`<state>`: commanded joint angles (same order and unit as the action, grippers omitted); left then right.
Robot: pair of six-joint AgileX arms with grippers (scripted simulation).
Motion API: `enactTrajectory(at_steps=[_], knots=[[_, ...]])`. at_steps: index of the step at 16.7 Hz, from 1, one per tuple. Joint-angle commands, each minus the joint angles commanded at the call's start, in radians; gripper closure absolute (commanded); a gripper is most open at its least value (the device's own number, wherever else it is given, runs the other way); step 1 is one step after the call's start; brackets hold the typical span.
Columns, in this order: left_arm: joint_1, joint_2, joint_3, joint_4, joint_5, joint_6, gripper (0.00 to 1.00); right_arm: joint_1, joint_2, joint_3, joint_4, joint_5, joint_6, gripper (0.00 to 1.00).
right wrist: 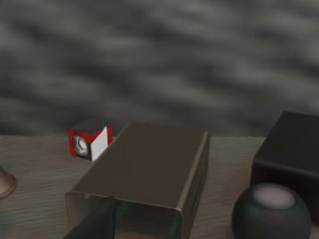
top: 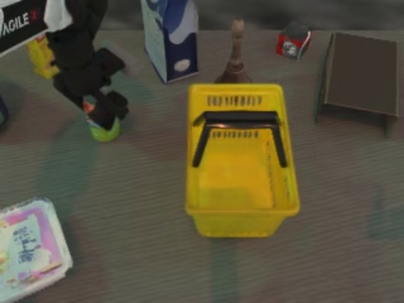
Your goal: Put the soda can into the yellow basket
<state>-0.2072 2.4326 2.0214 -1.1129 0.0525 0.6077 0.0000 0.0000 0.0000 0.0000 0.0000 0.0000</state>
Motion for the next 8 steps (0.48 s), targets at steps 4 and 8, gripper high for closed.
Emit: enactTrajectory(at_steps=[4, 8], knots=[[-0.015, -0.025, -0.066, 0.214, 0.156, -0.066, 1.00, 0.000, 0.000, 0.000, 0.000, 0.000, 0.000, 0.00], [-0.036, -0.061, -0.173, 0.556, 0.386, -0.169, 1.00, 0.000, 0.000, 0.000, 0.000, 0.000, 0.000, 0.00]])
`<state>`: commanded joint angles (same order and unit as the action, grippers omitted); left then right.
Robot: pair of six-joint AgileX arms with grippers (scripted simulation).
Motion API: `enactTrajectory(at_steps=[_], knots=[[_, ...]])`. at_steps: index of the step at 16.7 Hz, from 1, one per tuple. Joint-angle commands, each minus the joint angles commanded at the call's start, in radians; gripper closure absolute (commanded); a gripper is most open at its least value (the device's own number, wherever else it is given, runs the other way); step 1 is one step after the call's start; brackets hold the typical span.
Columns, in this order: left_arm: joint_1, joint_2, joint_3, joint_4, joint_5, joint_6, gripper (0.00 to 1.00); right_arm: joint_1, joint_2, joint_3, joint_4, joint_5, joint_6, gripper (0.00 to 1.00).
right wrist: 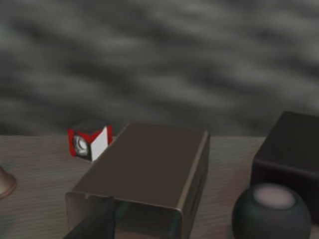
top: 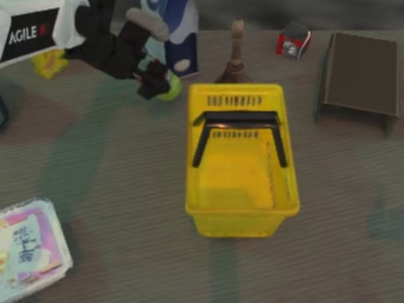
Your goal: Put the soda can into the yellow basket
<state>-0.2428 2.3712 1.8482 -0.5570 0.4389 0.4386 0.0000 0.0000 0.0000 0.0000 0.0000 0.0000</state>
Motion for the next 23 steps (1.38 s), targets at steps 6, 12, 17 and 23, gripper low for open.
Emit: enactTrajectory(at_steps=[6, 12, 17, 23], knots=[[-0.035, -0.077, -0.221, 0.622, 0.394, -0.192, 1.00, 0.000, 0.000, 0.000, 0.000, 0.000, 0.000, 0.00], [-0.062, -0.182, -0.409, 1.127, 0.725, -0.346, 1.00, 0.000, 0.000, 0.000, 0.000, 0.000, 0.000, 0.00], [-0.071, -0.232, -0.471, 1.277, 0.842, -0.394, 1.00, 0.000, 0.000, 0.000, 0.000, 0.000, 0.000, 0.00], [-0.065, -0.213, -0.470, 1.292, 0.842, -0.392, 1.00, 0.000, 0.000, 0.000, 0.000, 0.000, 0.000, 0.00]])
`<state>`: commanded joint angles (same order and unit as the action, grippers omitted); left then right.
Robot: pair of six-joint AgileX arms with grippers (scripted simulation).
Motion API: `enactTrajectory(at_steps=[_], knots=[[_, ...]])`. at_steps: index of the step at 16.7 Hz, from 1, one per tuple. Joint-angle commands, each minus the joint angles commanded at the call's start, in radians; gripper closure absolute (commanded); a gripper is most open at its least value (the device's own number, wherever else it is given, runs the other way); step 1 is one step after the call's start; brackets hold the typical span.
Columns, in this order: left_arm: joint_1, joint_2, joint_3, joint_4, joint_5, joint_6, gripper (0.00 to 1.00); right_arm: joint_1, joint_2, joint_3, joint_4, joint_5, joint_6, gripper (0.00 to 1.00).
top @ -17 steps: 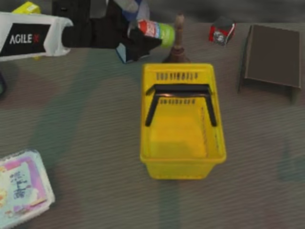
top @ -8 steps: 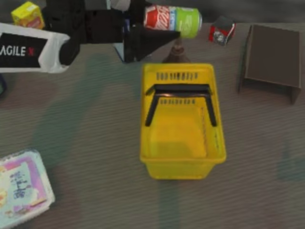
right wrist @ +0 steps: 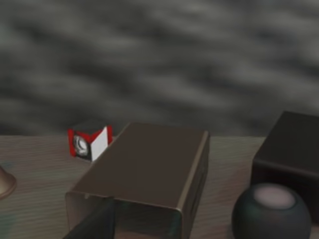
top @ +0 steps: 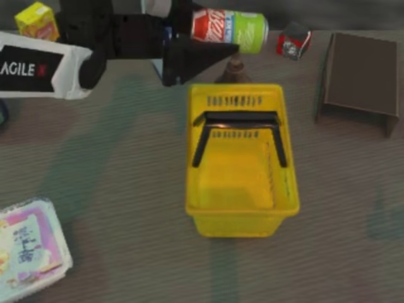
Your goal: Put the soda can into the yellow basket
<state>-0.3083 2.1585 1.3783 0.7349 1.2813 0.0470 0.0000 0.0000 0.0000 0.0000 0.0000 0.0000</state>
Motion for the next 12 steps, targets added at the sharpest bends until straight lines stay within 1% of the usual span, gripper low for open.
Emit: enactTrajectory(at_steps=[2, 7, 9, 12], knots=[[0.004, 0.046, -0.010, 0.059, 0.001, 0.000, 1.00, 0.000, 0.000, 0.000, 0.000, 0.000, 0.000, 0.00], [0.018, 0.196, -0.055, 0.267, 0.002, -0.006, 1.00, 0.000, 0.000, 0.000, 0.000, 0.000, 0.000, 0.00], [0.020, 0.223, -0.065, 0.296, 0.001, -0.008, 1.00, 0.000, 0.000, 0.000, 0.000, 0.000, 0.000, 0.00], [0.020, 0.224, -0.066, 0.297, 0.001, -0.008, 1.00, 0.000, 0.000, 0.000, 0.000, 0.000, 0.000, 0.00]])
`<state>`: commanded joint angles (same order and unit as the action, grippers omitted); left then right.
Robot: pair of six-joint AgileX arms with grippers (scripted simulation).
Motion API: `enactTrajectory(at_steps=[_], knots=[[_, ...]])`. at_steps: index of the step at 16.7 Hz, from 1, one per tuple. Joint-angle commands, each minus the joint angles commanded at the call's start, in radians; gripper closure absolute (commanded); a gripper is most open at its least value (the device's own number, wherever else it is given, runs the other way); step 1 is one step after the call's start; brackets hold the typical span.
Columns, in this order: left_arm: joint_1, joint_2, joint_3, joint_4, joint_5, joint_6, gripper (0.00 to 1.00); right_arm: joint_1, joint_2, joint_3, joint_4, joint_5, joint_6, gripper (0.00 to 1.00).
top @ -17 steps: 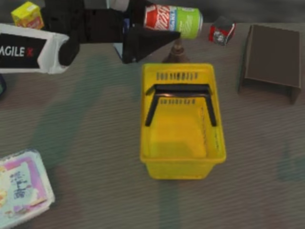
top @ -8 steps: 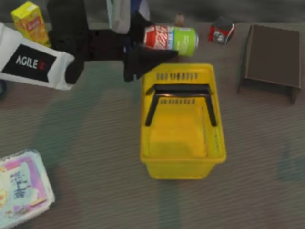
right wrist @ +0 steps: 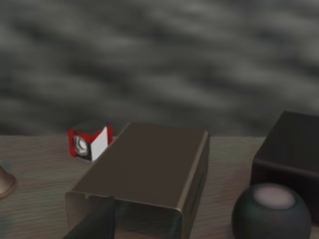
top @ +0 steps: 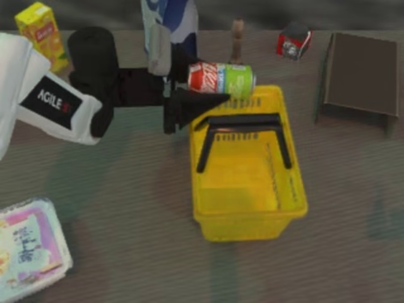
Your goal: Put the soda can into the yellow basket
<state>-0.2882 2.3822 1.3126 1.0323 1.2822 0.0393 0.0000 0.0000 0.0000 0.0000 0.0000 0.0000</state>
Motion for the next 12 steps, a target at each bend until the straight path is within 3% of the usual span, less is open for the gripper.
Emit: enactTrajectory(at_steps=[12], knots=[[0.000, 0.000, 0.000, 0.000, 0.000, 0.000, 0.10, 0.000, 0.000, 0.000, 0.000, 0.000, 0.000, 0.00]])
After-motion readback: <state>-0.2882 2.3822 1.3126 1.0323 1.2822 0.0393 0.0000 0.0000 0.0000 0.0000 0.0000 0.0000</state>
